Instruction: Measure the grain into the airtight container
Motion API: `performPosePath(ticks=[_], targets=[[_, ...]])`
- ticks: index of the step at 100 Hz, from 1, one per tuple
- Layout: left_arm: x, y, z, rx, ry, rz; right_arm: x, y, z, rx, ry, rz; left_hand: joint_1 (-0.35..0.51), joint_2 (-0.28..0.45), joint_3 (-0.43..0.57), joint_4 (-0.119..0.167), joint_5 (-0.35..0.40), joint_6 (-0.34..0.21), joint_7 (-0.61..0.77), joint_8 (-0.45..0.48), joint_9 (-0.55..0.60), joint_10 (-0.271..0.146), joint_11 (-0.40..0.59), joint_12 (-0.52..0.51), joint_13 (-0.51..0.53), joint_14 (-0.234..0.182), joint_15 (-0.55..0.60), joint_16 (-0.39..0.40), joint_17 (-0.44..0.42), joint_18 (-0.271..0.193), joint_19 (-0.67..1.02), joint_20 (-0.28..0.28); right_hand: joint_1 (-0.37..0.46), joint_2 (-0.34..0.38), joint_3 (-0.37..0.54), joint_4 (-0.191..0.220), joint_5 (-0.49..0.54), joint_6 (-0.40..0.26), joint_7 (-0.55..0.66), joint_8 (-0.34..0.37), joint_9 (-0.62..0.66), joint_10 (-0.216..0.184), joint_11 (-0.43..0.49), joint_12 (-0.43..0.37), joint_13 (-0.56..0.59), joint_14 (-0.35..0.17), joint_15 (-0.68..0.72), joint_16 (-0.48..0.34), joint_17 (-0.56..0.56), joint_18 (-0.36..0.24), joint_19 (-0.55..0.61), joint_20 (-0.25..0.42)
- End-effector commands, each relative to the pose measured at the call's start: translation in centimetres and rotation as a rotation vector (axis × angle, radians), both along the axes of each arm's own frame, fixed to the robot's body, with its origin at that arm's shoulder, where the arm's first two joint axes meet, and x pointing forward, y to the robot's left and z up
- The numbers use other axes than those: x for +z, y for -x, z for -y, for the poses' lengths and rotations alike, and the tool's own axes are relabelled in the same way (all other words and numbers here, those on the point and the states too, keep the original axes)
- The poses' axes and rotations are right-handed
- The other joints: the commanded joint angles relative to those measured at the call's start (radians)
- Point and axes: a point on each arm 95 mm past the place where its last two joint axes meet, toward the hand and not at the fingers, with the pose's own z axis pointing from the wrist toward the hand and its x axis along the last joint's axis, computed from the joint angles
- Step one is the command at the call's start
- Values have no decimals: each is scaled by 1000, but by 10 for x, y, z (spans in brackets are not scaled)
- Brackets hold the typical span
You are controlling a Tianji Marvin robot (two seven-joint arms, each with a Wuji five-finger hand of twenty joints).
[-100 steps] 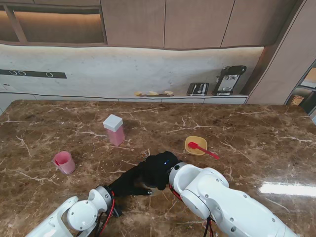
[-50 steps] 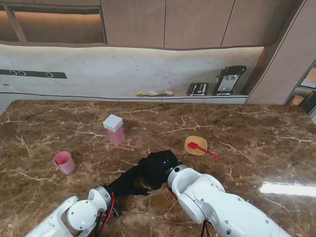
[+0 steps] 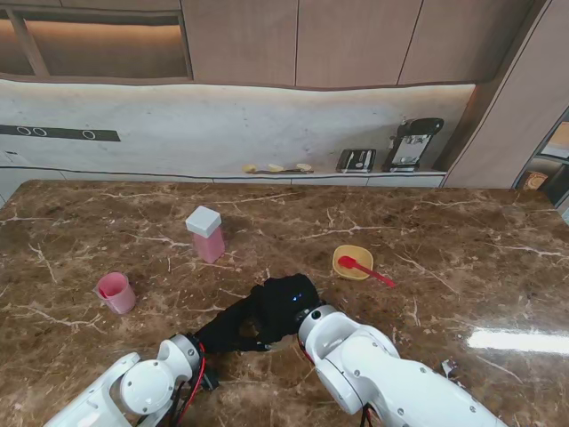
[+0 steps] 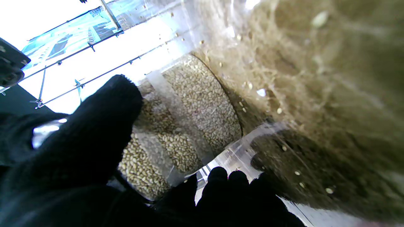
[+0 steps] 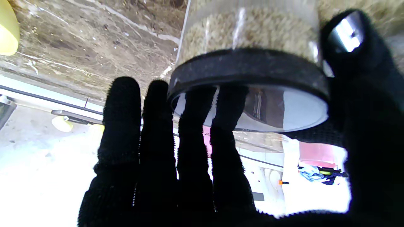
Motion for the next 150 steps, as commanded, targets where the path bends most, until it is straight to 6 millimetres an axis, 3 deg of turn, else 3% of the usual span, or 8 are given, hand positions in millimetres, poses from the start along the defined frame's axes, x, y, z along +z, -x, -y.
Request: performPosePath(ticks=[1, 20, 31, 49, 114, 143, 145, 150], targets=[[-23, 15, -6, -15, -44, -59, -8, 6, 3, 5, 25, -46, -8, -30, 15, 15, 20, -60, -70, -72, -23, 13, -19, 8, -6, 171, 1, 5, 56, 179, 103, 57, 4, 99, -97, 65, -69, 15, -67, -43, -81, -10, -55, -39, -112, 35, -74, -60, -114, 52, -93, 6], [-23, 14, -7, -26, -37, -51, -4, 11, 5, 22, 11, -63, -29, -71, -22, 13, 14, -54, -291, -169, -26, 13, -30, -10, -9, 171, -10, 0, 53, 180, 85, 64, -89, 60, -67, 84, -163, 50, -153, -70, -188, 4, -144, -105, -295, 92, -176, -160, -309, 100, -202, 10], [-23, 13, -7, -26, -29, -38, -3, 12, 6, 26, -23, -40, -34, -80, -71, 12, 17, -60, -315, -322, -28, 9, -31, -33, -10, 169, -13, -15, 51, 182, 62, 71, -131, 69, -35, 80, -194, 58, -175, -77, -231, 11, -171, -128, -350, 94, -193, -183, -364, 84, -233, -4], [-23, 13, -7, -2, -9, -1, 2, 12, 13, 16, -80, -30, -50, -93, -123, 1, 19, -62, -324, -397, -28, -2, -43, -68, -7, 155, -28, -49, 48, 176, 24, 71, -166, 74, -15, 74, -228, 69, -204, -80, -271, 15, -221, -195, -407, 89, -214, -222, -405, 65, -265, -22], [15, 13, -16, 75, 41, 182, 12, 4, 78, -158, -290, 22, -83, -86, -200, -5, 41, 35, -245, -292, -19, -34, -25, -35, -2, 114, -18, -57, 59, 148, 17, 85, -215, 76, 21, 93, -125, 47, -178, -122, -193, 38, -243, -311, -387, 33, -229, -289, -394, 16, -289, -83], [38, 11, -11, 114, 73, 224, 12, 6, 110, -203, -422, -31, -68, -31, -309, 9, 168, 42, -176, -383, 43, -48, 77, -119, 33, 94, 14, -39, 79, 131, 89, 51, -271, 125, 68, 134, -103, 52, -170, -142, -197, 48, -264, -338, -411, -24, -257, -302, -429, -43, -319, -107], [41, 11, -12, 112, 71, 227, 12, 6, 112, -197, -430, -32, -37, -9, -385, 23, 170, 40, -167, -392, 42, -45, 89, -129, 36, 95, 19, -44, 72, 131, 124, 20, -274, 131, 70, 138, -102, 52, -170, -143, -195, 50, -266, -340, -411, -27, -258, -302, -428, -46, -320, -108], [46, 11, -13, 106, 60, 236, 13, 6, 117, -182, -455, -34, -40, 16, -417, 28, 179, 39, -161, -393, 45, -44, 96, -129, 41, 101, 23, -44, 75, 132, 138, 10, -284, 155, 76, 156, -100, 54, -173, -149, -190, 53, -275, -346, -412, -33, -263, -305, -431, -54, -328, -114]])
